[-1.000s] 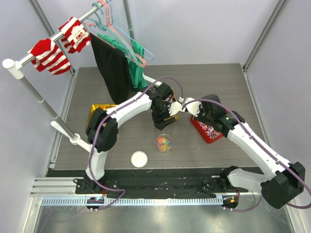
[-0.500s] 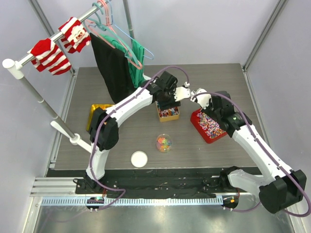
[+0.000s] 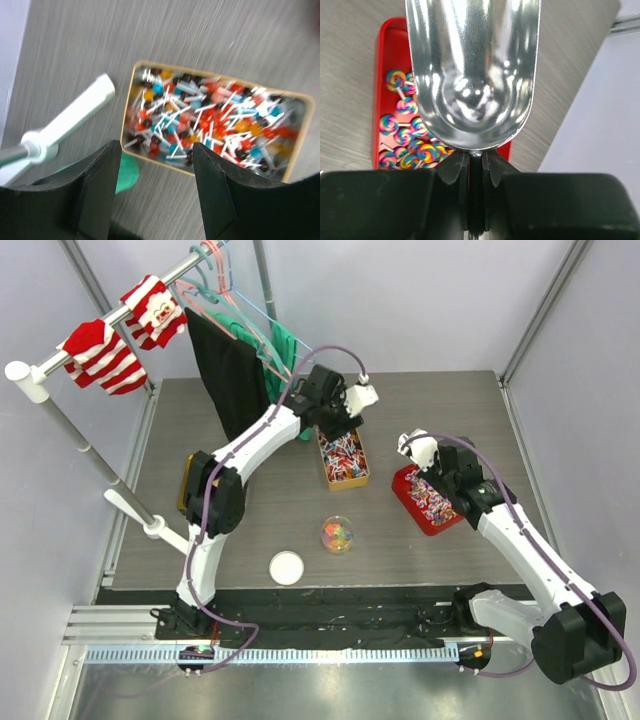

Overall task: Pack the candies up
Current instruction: Adjust the spatula.

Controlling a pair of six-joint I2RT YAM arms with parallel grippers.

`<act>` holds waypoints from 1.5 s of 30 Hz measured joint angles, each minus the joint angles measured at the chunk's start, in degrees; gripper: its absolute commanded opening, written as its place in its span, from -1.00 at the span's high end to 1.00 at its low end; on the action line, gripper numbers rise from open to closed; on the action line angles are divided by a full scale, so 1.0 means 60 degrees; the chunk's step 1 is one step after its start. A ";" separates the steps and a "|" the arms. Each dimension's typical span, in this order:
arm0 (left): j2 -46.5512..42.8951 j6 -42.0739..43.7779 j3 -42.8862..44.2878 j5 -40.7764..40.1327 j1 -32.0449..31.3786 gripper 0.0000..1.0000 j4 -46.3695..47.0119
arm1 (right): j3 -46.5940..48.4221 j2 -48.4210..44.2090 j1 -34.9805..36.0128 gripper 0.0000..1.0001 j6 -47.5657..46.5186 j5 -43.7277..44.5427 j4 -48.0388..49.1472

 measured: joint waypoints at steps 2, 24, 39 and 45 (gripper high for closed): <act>-0.0080 -0.0379 0.0393 0.0838 0.0175 -0.28 -0.0120 | -0.0178 0.0080 0.0000 0.98 0.0007 -0.0168 0.0022; -0.0288 -0.2747 0.1290 0.3974 -0.0805 -0.28 -0.1031 | 0.0328 0.1253 0.1027 0.98 0.0146 -0.1024 0.0047; -0.0033 -0.2940 0.1308 0.2798 -0.1027 -0.26 -0.0907 | 0.0637 0.0011 0.1147 0.98 0.0302 -0.2280 -0.0918; -0.0033 -0.2932 0.1311 0.2758 -0.1071 -0.26 -0.1053 | 0.0648 -0.0102 0.1144 0.98 0.0452 -0.2488 -0.1060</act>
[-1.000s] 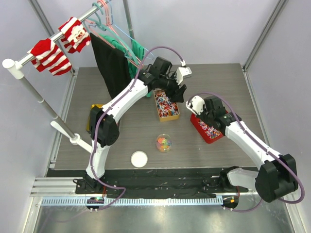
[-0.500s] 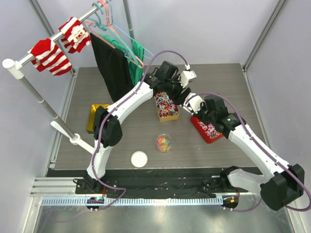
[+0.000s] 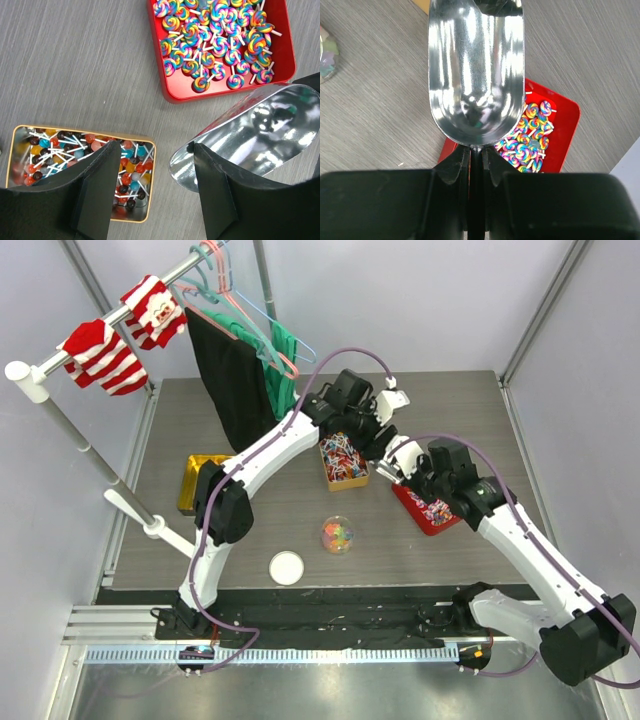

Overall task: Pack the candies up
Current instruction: Adjust the spatula.

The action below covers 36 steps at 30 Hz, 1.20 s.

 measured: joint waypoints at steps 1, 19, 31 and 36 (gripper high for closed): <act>0.0000 0.0004 0.0000 0.0000 -0.0007 -0.26 -0.0018 | 0.0000 -0.0033 0.0000 0.98 0.0026 -0.0015 -0.0026; 0.0310 0.0474 -0.0044 -0.2922 0.0721 -0.40 0.1224 | -0.0645 -0.0171 -0.0018 0.98 0.0084 0.1126 0.1009; 0.1617 0.3158 0.0026 -0.3989 0.1563 -0.37 0.1938 | -0.1020 -0.0557 -0.0459 0.98 0.0095 0.1304 0.1501; 0.2025 0.3643 0.0091 -0.3643 0.1698 -0.32 0.1869 | -0.1042 -0.0634 -0.0586 0.98 0.0095 0.1293 0.1530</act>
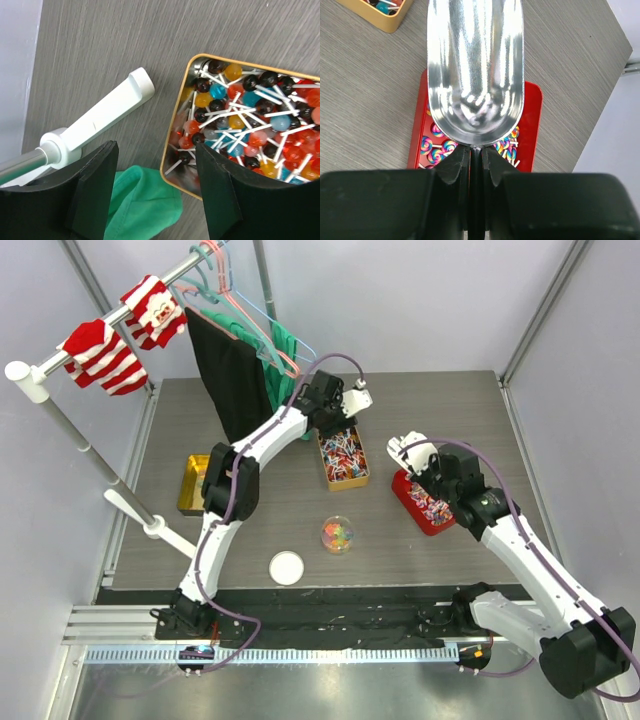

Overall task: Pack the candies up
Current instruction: Adjust the storage box at the center of the board.

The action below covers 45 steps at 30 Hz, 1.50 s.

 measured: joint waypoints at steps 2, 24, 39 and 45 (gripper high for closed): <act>0.0095 0.0127 0.0055 0.0102 0.0062 -0.26 -0.0007 | -0.0011 -0.0018 -0.0044 0.98 0.0004 0.0000 0.0029; 0.1045 0.0699 0.0623 0.0550 0.0342 0.07 -0.0131 | -0.0131 -0.0164 -0.0182 0.98 0.0033 -0.0080 0.0127; 0.1155 0.0670 0.0616 0.0816 0.0353 0.76 -0.0656 | -0.0233 -0.0259 -0.0186 0.98 0.0033 -0.0237 0.0131; 0.0736 0.0284 -0.0011 0.1060 0.0404 0.75 -0.0739 | -0.0233 -0.0273 -0.0189 0.98 0.0033 -0.0379 0.0131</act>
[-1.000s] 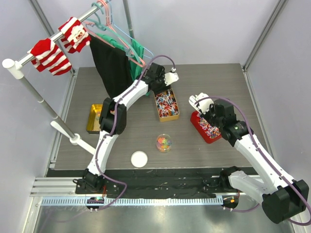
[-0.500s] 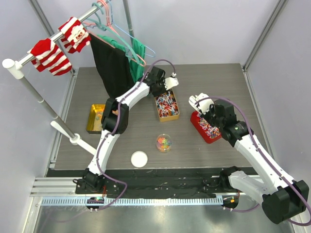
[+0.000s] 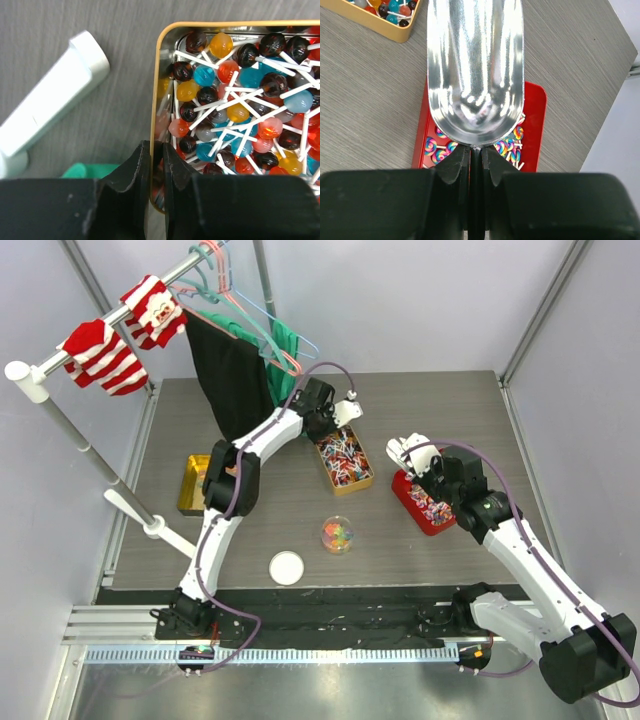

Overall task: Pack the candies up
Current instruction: Adjust the storage box at the center of the board.

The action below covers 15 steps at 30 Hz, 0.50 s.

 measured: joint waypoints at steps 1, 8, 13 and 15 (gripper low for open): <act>-0.0062 -0.0106 -0.0087 0.0015 0.0011 0.75 -0.0029 | 0.0000 0.0000 -0.0004 0.98 0.0000 -0.0018 0.0000; -0.0342 -0.0852 -0.0444 0.0106 0.0036 0.78 -0.0233 | 0.0000 0.0000 -0.0018 0.98 0.0004 -0.0131 -0.0004; -0.0557 -0.1217 -0.0772 0.0219 0.0055 0.61 -0.0386 | 0.0000 0.0000 -0.0018 0.98 0.0004 -0.0178 -0.0007; -0.0561 -0.1297 -0.0878 0.0248 0.0051 0.56 -0.0525 | 0.0000 0.0000 -0.0018 0.98 0.0007 -0.0200 -0.0007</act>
